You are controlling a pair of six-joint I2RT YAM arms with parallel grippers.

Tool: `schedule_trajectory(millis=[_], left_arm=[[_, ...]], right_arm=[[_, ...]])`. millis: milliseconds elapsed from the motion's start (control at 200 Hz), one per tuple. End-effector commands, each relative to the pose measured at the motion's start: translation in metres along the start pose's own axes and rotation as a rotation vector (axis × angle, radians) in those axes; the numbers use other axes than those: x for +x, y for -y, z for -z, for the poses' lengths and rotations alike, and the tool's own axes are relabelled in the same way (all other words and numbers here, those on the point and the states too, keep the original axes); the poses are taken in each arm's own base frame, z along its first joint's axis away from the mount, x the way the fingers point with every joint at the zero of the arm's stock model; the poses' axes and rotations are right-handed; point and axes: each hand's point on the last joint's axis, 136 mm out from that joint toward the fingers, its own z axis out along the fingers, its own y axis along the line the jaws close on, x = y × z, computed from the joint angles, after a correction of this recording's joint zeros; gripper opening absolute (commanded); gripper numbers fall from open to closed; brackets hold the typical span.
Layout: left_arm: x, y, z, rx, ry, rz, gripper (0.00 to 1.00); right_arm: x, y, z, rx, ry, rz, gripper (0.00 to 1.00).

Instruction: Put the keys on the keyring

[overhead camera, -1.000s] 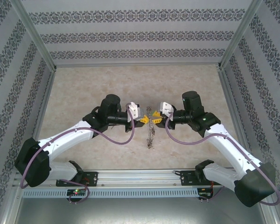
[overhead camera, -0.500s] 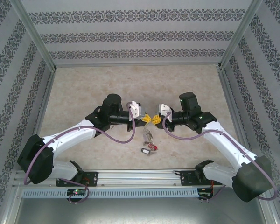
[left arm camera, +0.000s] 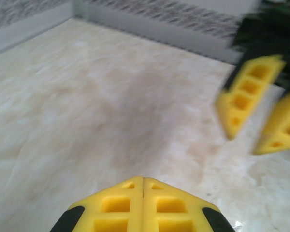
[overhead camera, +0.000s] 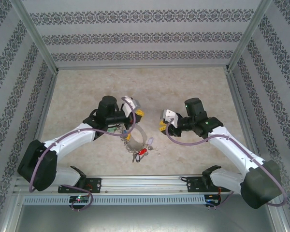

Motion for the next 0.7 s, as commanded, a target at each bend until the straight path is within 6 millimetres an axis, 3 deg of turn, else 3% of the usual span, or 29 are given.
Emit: schedule_trajectory(millis=[0,110,260,350,460,540,699], left_arm=[[0.006,-0.033,0.032,-0.224,0.008,0.233,0.0],[0.031,-0.054,0.065,-0.393,-0.003,0.422,0.12],[0.069,-0.072,0.114,-0.642,-0.051,0.638,0.51],[0.094,-0.076,0.136,-0.726,-0.091,0.812,0.61],[0.112,-0.074,0.137,-0.678,-0.144,1.003,0.69],[0.126,-0.073,0.134,-0.652,-0.209,1.122,0.77],[0.14,-0.054,0.107,-0.452,-0.281,1.287,0.76]], right_arm=[[-0.001,0.003,-0.011,-0.004,-0.034,0.03,0.31],[-0.005,0.001,-0.03,-0.046,-0.058,0.045,0.37],[-0.007,-0.001,-0.063,-0.098,-0.11,0.073,0.42],[-0.014,-0.003,-0.089,-0.122,-0.134,0.043,0.45],[-0.018,-0.001,-0.132,-0.056,-0.222,-0.097,0.49],[-0.014,0.02,-0.155,0.108,-0.314,-0.397,0.5],[0.034,0.038,-0.152,0.269,-0.436,-0.891,0.45]])
